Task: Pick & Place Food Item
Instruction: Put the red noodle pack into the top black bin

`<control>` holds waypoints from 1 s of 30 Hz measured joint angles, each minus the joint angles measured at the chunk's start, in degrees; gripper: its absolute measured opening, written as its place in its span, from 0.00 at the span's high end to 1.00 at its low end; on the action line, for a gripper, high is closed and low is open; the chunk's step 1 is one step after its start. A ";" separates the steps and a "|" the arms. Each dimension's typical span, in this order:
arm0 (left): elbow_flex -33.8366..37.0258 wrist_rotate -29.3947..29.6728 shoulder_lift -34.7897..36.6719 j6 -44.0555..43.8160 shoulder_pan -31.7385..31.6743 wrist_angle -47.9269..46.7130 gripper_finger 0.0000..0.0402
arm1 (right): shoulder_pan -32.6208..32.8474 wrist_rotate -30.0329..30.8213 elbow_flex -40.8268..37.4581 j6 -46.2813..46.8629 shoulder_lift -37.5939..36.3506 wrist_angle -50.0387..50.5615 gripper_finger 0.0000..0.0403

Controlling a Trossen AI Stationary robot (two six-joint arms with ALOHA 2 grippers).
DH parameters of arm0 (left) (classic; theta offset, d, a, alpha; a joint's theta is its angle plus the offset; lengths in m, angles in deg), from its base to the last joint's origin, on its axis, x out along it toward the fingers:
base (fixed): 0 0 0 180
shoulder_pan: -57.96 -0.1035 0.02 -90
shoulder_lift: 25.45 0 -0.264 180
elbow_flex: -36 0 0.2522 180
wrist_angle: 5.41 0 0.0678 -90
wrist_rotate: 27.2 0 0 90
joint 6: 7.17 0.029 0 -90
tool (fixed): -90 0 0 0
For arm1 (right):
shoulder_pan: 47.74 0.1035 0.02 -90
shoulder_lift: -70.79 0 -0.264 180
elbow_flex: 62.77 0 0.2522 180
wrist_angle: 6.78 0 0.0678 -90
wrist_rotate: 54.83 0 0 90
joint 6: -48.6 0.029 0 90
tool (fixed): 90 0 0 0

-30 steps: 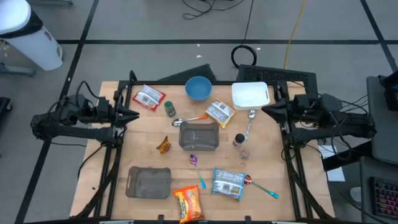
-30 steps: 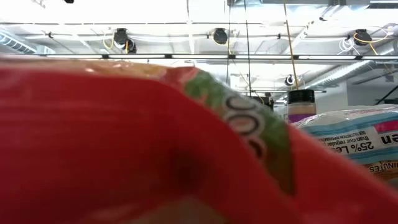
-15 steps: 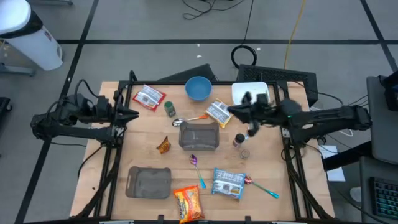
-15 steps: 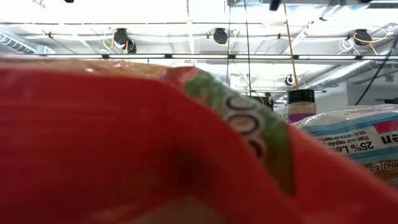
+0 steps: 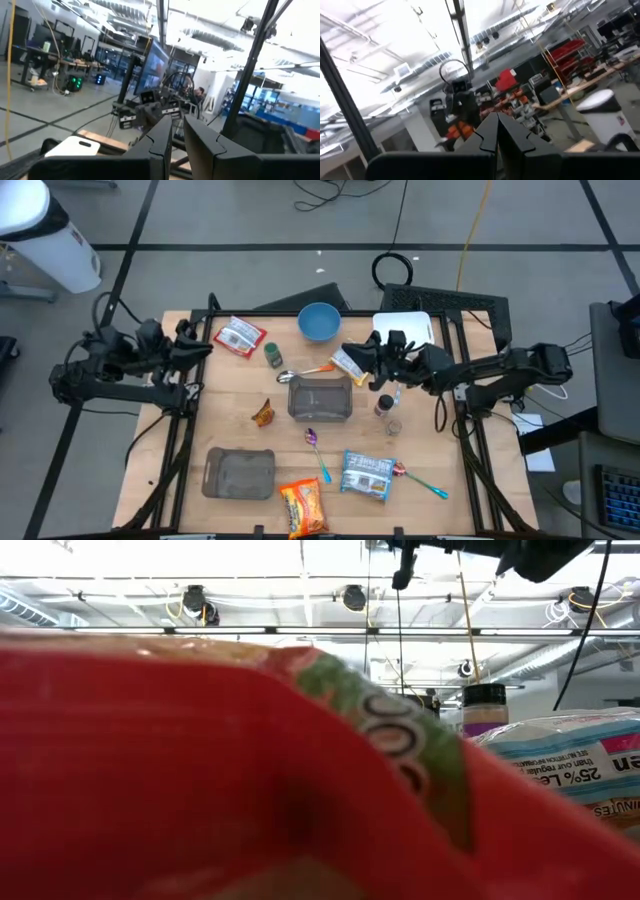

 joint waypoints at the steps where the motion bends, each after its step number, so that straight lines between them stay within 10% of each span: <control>1: 0.00 0.01 -0.12 -0.41 0.00 0.05 0.86 | -0.23 -0.11 0.00 -0.08 0.11 -0.50 1.00; 23: 0.02 6.88 -13.53 -0.16 0.00 8.98 0.85 | -1.07 -0.23 0.00 -0.42 0.14 1.39 1.00; 30: 0.02 6.99 -16.45 -5.72 -1.84 10.08 0.71 | -0.92 -0.24 0.00 1.15 0.14 1.92 1.00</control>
